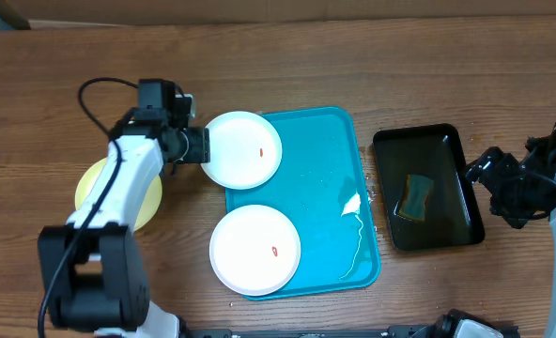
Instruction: Clean dirty plates on tray and stack at the side
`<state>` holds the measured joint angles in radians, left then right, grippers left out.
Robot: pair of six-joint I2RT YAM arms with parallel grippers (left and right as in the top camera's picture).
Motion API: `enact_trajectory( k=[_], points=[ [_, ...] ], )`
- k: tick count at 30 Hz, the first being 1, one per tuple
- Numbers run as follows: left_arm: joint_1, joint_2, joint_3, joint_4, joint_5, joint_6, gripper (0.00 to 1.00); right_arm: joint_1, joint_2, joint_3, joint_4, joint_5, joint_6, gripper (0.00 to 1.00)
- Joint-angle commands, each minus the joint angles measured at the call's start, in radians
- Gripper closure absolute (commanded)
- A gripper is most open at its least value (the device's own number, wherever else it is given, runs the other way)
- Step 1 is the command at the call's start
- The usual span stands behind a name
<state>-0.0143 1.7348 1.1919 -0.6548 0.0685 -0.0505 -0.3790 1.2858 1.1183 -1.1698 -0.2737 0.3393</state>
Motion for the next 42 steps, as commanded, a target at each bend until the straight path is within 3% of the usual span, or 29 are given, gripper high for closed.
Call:
enact_trajectory(
  k=[1, 4, 7, 8, 9, 15, 23, 27, 30, 38, 39, 42],
  points=[
    [-0.026, 0.056, 0.015, 0.014, -0.017, 0.002, 0.37, -0.003, -0.005, 0.005, 0.004, -0.005, -0.003, 0.14],
    [-0.035, 0.097, 0.015, 0.019, -0.019, 0.002, 0.46, -0.003, -0.005, 0.005, 0.001, -0.005, -0.004, 0.14],
    [-0.036, 0.112, 0.015, 0.011, -0.016, -0.006, 0.76, -0.003, -0.005, 0.005, -0.004, -0.005, -0.004, 0.14],
    [-0.036, 0.111, 0.016, 0.006, -0.015, -0.019, 0.95, -0.003, -0.005, 0.005, -0.004, -0.005, -0.005, 0.14],
    [-0.036, 0.104, 0.019, -0.006, -0.008, -0.043, 0.96, -0.003, -0.005, 0.005, -0.004, -0.006, -0.005, 0.14],
    [-0.061, 0.084, 0.072, -0.085, 0.145, -0.047, 0.96, 0.031, -0.005, 0.003, 0.012, -0.086, -0.092, 0.2],
    [-0.192, 0.083, 0.095, -0.131, 0.152, -0.054, 0.96, 0.22, 0.014, -0.021, 0.062, -0.008, -0.085, 0.26],
    [-0.249, 0.083, 0.094, -0.147, 0.082, -0.195, 0.96, 0.284, 0.052, -0.068, 0.107, 0.074, -0.003, 0.27],
    [-0.268, 0.083, 0.093, -0.158, 0.08, -0.282, 0.94, 0.307, 0.105, -0.115, 0.147, 0.071, 0.032, 0.39],
    [-0.282, 0.083, 0.093, -0.154, 0.082, -0.307, 0.6, 0.319, 0.312, -0.18, 0.317, 0.072, 0.032, 0.45],
    [-0.282, 0.083, 0.093, -0.149, 0.082, -0.283, 0.55, 0.319, 0.355, -0.182, 0.347, 0.072, 0.032, 0.52],
    [-0.282, 0.083, 0.093, -0.137, 0.082, -0.244, 0.51, 0.319, 0.426, -0.182, 0.377, 0.071, 0.032, 0.6]
  ],
)
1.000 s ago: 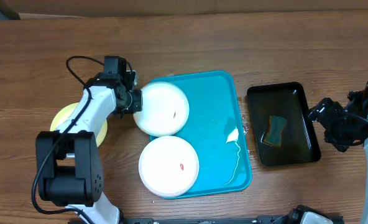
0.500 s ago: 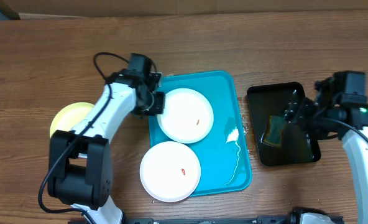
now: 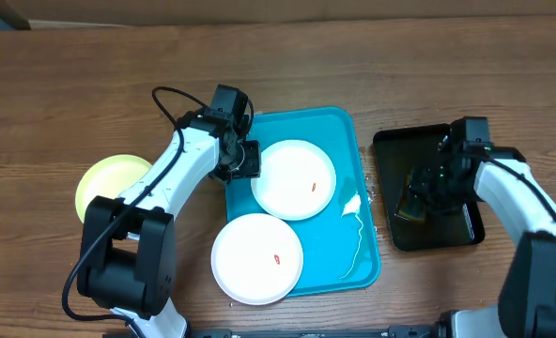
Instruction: Clean dirty plates on tray and stack at the side
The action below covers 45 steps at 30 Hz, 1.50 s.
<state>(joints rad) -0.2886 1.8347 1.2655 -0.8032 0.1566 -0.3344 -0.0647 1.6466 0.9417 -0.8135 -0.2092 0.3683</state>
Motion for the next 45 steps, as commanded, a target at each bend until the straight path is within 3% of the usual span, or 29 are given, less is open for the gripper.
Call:
enact_trajectory(
  k=[1, 2, 4, 5, 11, 12, 13, 15, 21, 25, 27, 32, 34, 36, 38, 39, 43, 44, 45],
  points=[
    [-0.01, -0.017, 0.019, 0.015, -0.006, 0.054, 0.5, 0.005, 0.093, -0.006, 0.029, 0.007, 0.003, 0.63],
    [-0.013, -0.017, 0.019, 0.019, -0.006, 0.07, 0.49, 0.005, 0.114, -0.006, 0.034, 0.007, 0.004, 0.69],
    [-0.02, -0.017, 0.019, 0.027, -0.006, 0.114, 0.47, 0.005, 0.151, -0.006, 0.034, 0.006, 0.007, 0.95],
    [-0.027, -0.017, 0.019, 0.03, -0.006, 0.142, 0.46, 0.005, 0.155, -0.004, 0.026, 0.005, 0.006, 0.96],
    [-0.064, -0.016, 0.016, 0.039, -0.003, 0.26, 0.44, 0.002, 0.094, 0.098, -0.106, 0.006, -0.023, 0.96],
    [-0.068, -0.015, 0.014, 0.046, -0.002, 0.27, 0.44, 0.002, 0.077, 0.116, -0.124, 0.006, -0.029, 0.89],
    [-0.076, -0.013, 0.012, 0.056, -0.004, 0.278, 0.43, 0.002, 0.036, 0.15, -0.163, 0.007, -0.042, 0.75],
    [-0.079, -0.008, 0.012, 0.06, -0.016, 0.279, 0.44, 0.002, 0.001, 0.163, -0.183, 0.007, -0.048, 0.62],
    [-0.079, 0.013, 0.012, 0.06, -0.034, 0.278, 0.44, 0.004, -0.017, 0.14, -0.217, 0.011, -0.047, 0.55],
    [-0.079, 0.047, 0.012, 0.071, -0.024, 0.275, 0.44, 0.005, -0.017, 0.053, -0.134, 0.023, -0.005, 0.56],
    [-0.079, 0.072, 0.012, 0.072, -0.019, 0.275, 0.5, 0.005, -0.017, -0.003, -0.079, 0.041, 0.024, 0.58],
    [-0.079, 0.121, 0.012, 0.074, 0.035, 0.275, 0.55, 0.005, -0.017, -0.106, 0.027, 0.043, 0.053, 0.76],
    [-0.079, 0.135, 0.012, 0.075, 0.036, 0.275, 0.57, 0.005, -0.017, -0.119, 0.042, 0.043, 0.056, 0.91],
    [-0.079, 0.144, 0.012, 0.073, 0.036, 0.275, 0.66, 0.005, -0.017, -0.115, 0.039, 0.044, 0.055, 0.96],
    [-0.079, 0.148, 0.012, 0.071, 0.036, 0.275, 0.89, 0.005, -0.021, -0.087, 0.013, 0.045, 0.05, 0.96],
    [-0.079, 0.148, 0.012, 0.071, 0.036, 0.275, 0.96, 0.005, -0.025, -0.066, -0.006, 0.045, 0.047, 0.96],
    [-0.079, 0.147, 0.014, 0.071, 0.055, 0.275, 0.93, 0.005, -0.057, 0.044, -0.09, 0.044, 0.04, 0.96],
    [-0.078, 0.146, 0.02, 0.066, 0.055, 0.275, 0.79, 0.005, -0.063, 0.069, -0.111, 0.044, 0.039, 0.96],
    [-0.079, 0.146, 0.028, 0.056, 0.056, 0.275, 0.73, 0.005, -0.066, 0.092, -0.132, 0.044, 0.039, 0.96]
  ],
)
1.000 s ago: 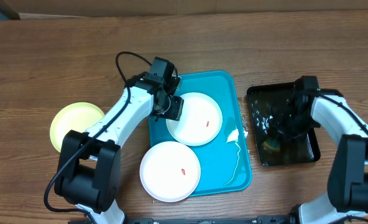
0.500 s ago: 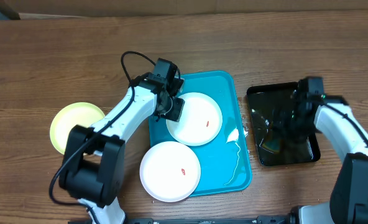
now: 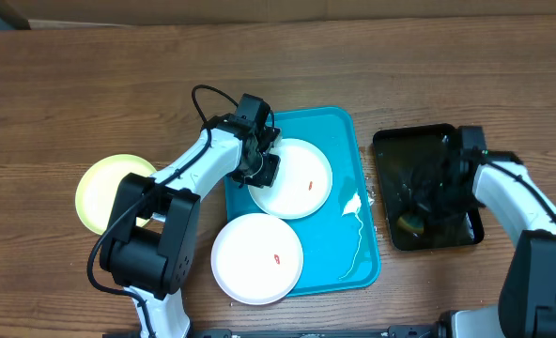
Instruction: Clean dirty plates on tray and stack at the side
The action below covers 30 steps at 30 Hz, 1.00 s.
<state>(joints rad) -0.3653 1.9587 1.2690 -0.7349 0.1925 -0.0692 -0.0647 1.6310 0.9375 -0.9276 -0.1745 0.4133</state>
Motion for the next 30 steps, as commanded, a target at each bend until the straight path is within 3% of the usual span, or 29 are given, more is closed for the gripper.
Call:
enact_trajectory(
  k=[1, 6, 13, 17, 20, 24, 27, 30],
  points=[
    [-0.002, 0.021, 0.039, -0.029, 0.023, 0.01, 0.72, 0.005, -0.054, 0.118, -0.038, 0.009, -0.006, 0.96],
    [-0.001, 0.021, 0.195, -0.185, 0.014, 0.01, 0.41, 0.007, -0.067, 0.219, -0.103, -0.038, -0.09, 0.96],
    [0.034, 0.021, 0.329, -0.317, -0.077, 0.006, 0.39, 0.129, -0.1, 0.315, -0.119, -0.193, -0.236, 0.96],
    [0.084, 0.023, 0.304, -0.323, -0.141, -0.026, 0.36, 0.264, -0.098, 0.323, -0.066, -0.209, -0.18, 0.96],
    [0.125, 0.023, 0.232, -0.266, -0.082, -0.024, 0.33, 0.386, -0.082, 0.322, 0.017, -0.191, -0.079, 0.96],
    [0.143, 0.024, 0.12, -0.134, 0.085, 0.013, 0.38, 0.504, -0.048, 0.32, 0.119, -0.049, 0.049, 0.96],
    [0.14, 0.024, 0.053, -0.053, 0.145, 0.014, 0.54, 0.556, -0.013, 0.32, 0.192, 0.011, 0.1, 0.96],
    [0.137, 0.024, -0.005, 0.0, 0.145, 0.014, 0.76, 0.59, 0.045, 0.32, 0.264, 0.012, 0.123, 0.96]
  ],
)
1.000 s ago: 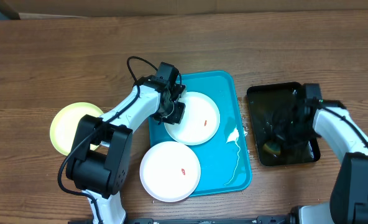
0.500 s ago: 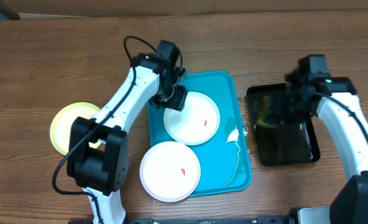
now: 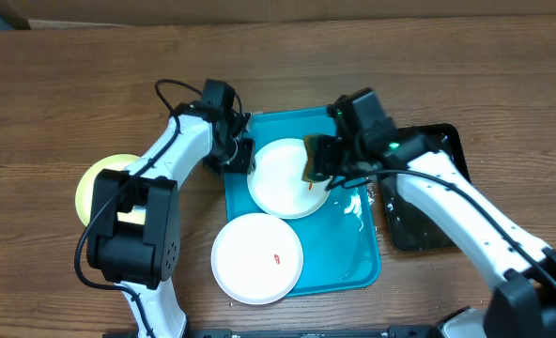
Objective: Clean dirty plates on tray and stack at the side
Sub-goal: 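Scrub the white plate with the sponge in the right gripper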
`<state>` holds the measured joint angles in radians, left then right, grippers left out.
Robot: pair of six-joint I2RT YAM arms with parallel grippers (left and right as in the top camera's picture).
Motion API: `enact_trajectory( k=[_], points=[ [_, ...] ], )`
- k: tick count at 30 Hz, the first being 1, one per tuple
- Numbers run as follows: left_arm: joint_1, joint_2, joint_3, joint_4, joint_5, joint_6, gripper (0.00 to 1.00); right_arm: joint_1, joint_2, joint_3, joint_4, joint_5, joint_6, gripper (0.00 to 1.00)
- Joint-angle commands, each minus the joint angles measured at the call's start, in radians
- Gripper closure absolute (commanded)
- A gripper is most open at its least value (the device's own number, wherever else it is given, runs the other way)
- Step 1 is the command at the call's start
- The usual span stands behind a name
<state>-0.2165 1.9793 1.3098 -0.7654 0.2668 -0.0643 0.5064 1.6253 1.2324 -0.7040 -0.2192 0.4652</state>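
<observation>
Two white plates lie on the blue tray (image 3: 358, 268). My left gripper (image 3: 244, 158) is shut on the left rim of the upper plate (image 3: 276, 183), which carries a red stain (image 3: 313, 187) near its right edge. A yellow-green sponge (image 3: 313, 160) hangs over that right edge, close to the stain, with my right gripper (image 3: 323, 161) shut on it. The lower plate (image 3: 250, 258) sits at the tray's front left and bears a red spot (image 3: 276, 257).
Left of the tray, a yellow plate (image 3: 95, 188) lies on the wooden table, partly under my left arm. A black tray (image 3: 447, 141) stands to the right, largely covered by my right arm. Water glints on the blue tray (image 3: 355, 205).
My right gripper was down in the black tray at the sponge. Now it holds the sponge over the upper plate's right edge. The left gripper and plate have shifted slightly left.
My left gripper first held the upper plate half off the tray's left corner, with the right arm at the far right. Then the plate lay inside the tray and the right gripper was at the sponge in the black tray. Now the sponge is over that plate.
</observation>
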Motion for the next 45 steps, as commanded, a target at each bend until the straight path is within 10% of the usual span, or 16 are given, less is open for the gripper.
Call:
enact_trajectory(
  k=[1, 3, 13, 28, 45],
  points=[
    [-0.012, 0.003, -0.06, 0.041, 0.07, 0.009, 0.84, 0.03, 0.074, 0.025, 0.058, 0.057, 0.071, 0.96],
    [-0.011, 0.003, -0.073, 0.049, 0.07, 0.009, 0.96, 0.046, 0.116, 0.025, 0.09, 0.053, 0.071, 0.96],
    [-0.012, 0.003, -0.079, 0.048, 0.072, -0.004, 0.96, 0.106, 0.333, 0.025, 0.164, 0.047, 0.138, 0.96],
    [0.008, 0.003, -0.079, 0.047, 0.029, -0.053, 0.96, -0.053, 0.394, 0.027, -0.161, 0.315, 0.292, 0.96],
    [0.019, 0.003, -0.068, 0.056, 0.023, -0.047, 0.96, -0.114, 0.037, 0.074, -0.296, 0.341, 0.205, 0.96]
  ],
)
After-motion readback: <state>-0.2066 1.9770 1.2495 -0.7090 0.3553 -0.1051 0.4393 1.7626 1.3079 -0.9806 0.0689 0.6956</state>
